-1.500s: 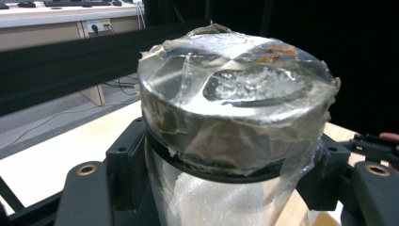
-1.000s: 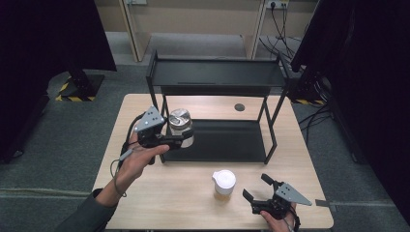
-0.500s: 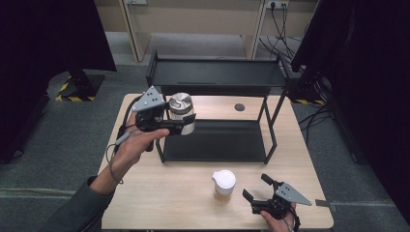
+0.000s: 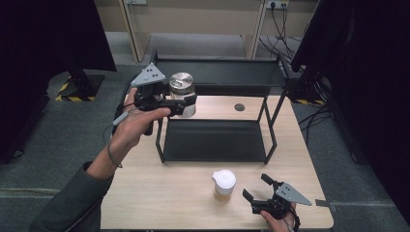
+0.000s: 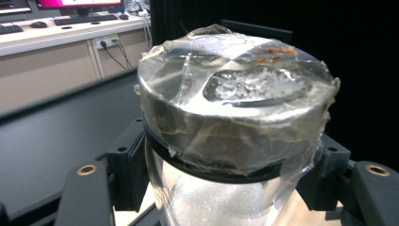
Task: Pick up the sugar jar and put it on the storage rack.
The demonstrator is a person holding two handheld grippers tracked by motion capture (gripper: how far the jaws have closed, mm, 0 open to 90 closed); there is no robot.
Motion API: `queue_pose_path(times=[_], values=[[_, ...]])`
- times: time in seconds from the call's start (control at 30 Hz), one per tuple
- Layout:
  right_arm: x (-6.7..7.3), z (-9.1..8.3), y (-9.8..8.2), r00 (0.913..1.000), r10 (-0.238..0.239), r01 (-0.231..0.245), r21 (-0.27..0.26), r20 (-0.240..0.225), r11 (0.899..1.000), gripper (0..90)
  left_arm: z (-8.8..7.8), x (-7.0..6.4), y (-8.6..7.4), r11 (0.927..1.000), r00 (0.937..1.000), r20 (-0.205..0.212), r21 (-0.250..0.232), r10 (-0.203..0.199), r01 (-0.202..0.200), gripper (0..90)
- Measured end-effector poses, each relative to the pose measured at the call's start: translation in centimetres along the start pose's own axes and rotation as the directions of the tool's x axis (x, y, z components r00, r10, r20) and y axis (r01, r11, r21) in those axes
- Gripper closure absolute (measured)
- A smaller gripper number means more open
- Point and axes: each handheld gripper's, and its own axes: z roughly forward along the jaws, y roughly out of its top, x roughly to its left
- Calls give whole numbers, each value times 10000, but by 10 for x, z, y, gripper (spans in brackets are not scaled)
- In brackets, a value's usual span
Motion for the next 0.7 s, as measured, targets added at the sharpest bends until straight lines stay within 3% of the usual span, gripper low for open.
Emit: queue_pose_path(times=[0.1,0.3,0.53,0.7], values=[[0,0,0,10000,-3,3,0,-5,10000,4,1,1,7,10000,10000,-36,17,31,-31,312],[0,-1,0,10000,57,-57,-12,-15,10000,4,4,3,25,10000,9987,-510,10,-47,48,312],[-1,0,0,10000,45,-45,-17,-19,10000,4,15,9,33,9996,9956,-897,36,-279,284,312],[-1,-1,0,10000,64,-64,-15,-14,10000,4,27,15,35,9987,9891,-1379,-62,-519,516,312]])
